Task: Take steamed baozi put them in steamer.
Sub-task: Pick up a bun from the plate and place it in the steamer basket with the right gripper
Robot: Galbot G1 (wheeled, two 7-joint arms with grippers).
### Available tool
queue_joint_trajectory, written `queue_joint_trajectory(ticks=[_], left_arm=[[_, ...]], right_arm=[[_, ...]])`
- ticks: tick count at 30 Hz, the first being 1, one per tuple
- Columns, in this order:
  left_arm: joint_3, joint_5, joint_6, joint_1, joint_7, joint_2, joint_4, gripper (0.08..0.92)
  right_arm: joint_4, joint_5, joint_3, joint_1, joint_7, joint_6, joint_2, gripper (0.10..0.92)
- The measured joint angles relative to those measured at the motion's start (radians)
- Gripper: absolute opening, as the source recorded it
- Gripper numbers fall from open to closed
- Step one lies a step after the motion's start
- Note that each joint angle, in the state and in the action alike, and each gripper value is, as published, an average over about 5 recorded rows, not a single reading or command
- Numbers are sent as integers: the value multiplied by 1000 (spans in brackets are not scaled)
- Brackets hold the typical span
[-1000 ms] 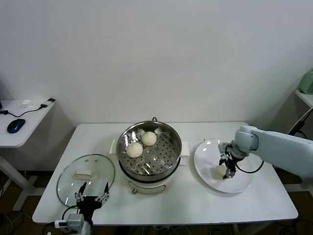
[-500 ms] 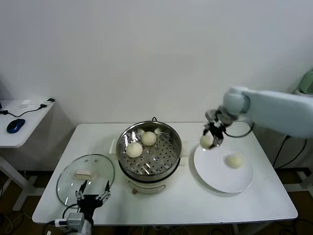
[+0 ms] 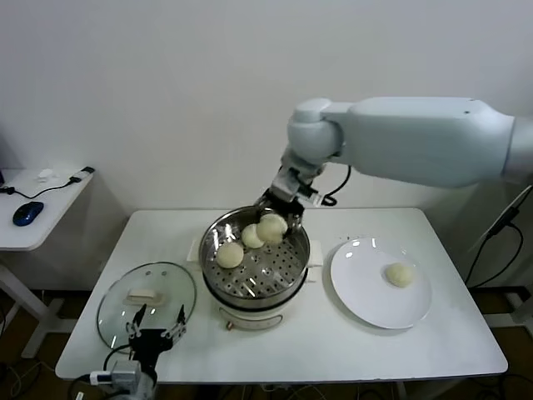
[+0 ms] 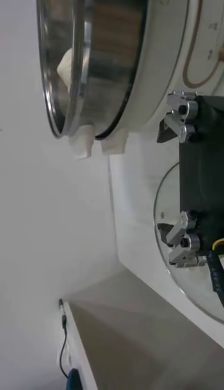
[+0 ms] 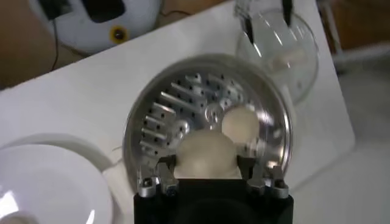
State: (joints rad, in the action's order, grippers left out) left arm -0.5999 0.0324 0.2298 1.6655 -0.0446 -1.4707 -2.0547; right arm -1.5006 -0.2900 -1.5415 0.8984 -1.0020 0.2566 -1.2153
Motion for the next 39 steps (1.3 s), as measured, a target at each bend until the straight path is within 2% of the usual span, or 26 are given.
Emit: queue_joint_trajectory(ticks=[11,19,24,31,39], left_arm=[[-8,2,-2,4,0,0,2,823],[-6,3,-4,3,-1,-2,5,823],[-4,3,-7,5,-1,-2,7,823],[0,1,-8,8,-2,-2,3,823],[7,-4,-7,7,0,-4,-6,823]], right_arm=[[16,188,-12,-134,70,99,-73,679],[50,265,-16,-207,107,121,-94,679],[62,286,-15,-229,125,130,-102,685],[63,280,-16,-226,125,156,-98,811],[78,211,-23,-161,91,189,-62,823]])
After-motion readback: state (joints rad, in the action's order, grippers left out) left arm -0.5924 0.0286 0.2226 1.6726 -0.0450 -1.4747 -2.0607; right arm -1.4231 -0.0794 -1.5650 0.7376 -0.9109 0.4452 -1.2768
